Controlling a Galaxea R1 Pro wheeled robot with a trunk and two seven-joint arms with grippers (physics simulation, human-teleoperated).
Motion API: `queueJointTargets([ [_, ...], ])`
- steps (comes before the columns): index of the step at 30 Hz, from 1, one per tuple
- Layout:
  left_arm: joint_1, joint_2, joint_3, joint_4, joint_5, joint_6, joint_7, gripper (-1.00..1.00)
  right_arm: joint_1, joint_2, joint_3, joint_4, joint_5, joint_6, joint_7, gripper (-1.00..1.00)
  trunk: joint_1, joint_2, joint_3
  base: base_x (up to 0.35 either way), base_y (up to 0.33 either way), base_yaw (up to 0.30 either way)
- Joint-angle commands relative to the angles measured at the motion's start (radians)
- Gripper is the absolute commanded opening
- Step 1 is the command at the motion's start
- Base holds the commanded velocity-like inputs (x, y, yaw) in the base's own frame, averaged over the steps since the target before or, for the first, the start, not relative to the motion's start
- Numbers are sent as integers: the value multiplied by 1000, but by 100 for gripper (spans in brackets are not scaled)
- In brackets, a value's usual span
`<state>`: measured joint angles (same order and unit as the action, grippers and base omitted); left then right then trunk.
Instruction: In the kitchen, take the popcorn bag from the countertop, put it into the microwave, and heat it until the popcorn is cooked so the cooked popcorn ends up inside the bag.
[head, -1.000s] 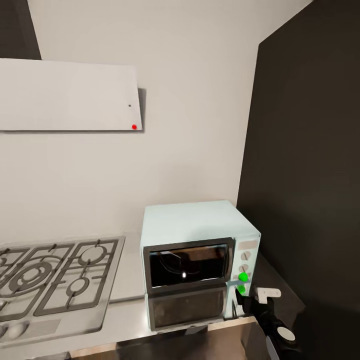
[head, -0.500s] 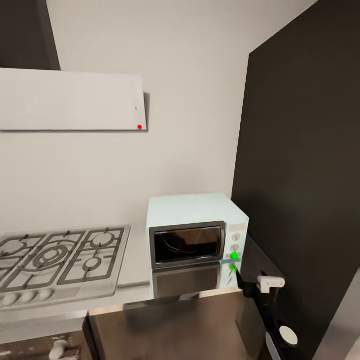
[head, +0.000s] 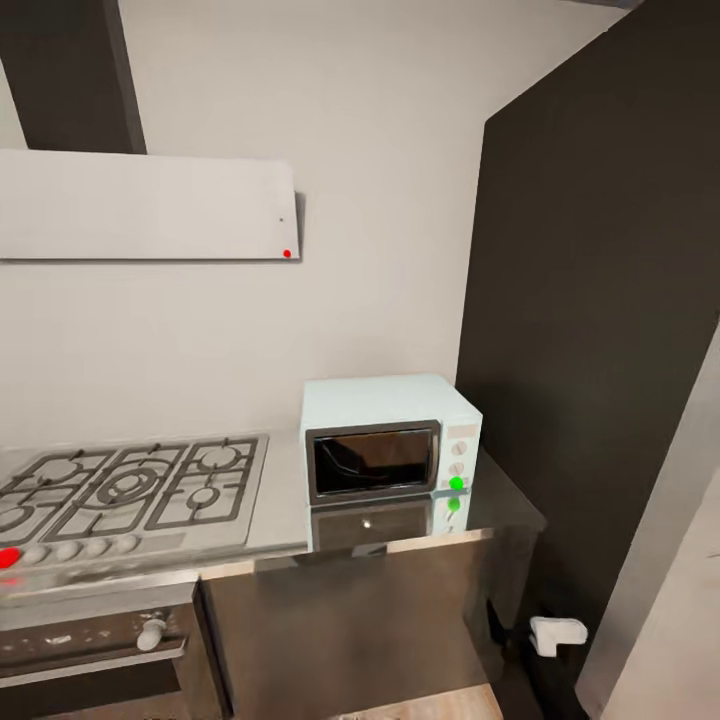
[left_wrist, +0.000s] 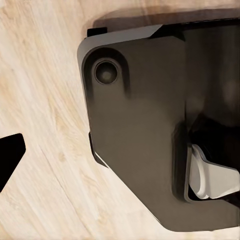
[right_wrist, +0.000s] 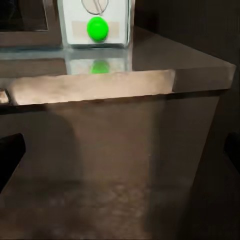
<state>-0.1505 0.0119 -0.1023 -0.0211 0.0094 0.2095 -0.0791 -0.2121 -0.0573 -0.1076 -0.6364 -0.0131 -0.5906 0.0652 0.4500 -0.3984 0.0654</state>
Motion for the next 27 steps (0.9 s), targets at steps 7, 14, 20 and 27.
queueJointTargets([
  [7,0,0,-8,-2,0,5,-4,100,-1,1,0,25,-1,-5,7,100,0,-2,0,-62,69,0],
  [14,0,0,-8,-2,0,5,-4,100,-1,1,6,243,-1,-1,8,100,0,-2,0,-234,219,0],
  [20,1,0,-8,-2,1,5,-3,100,-1,2,84,651,-1,4,6,100,0,-2,0,-139,127,0],
  [27,0,0,-9,-3,0,7,-4,100,88,18,88,719,-2,296,-127,100,0,-2,0,-2,2,0],
])
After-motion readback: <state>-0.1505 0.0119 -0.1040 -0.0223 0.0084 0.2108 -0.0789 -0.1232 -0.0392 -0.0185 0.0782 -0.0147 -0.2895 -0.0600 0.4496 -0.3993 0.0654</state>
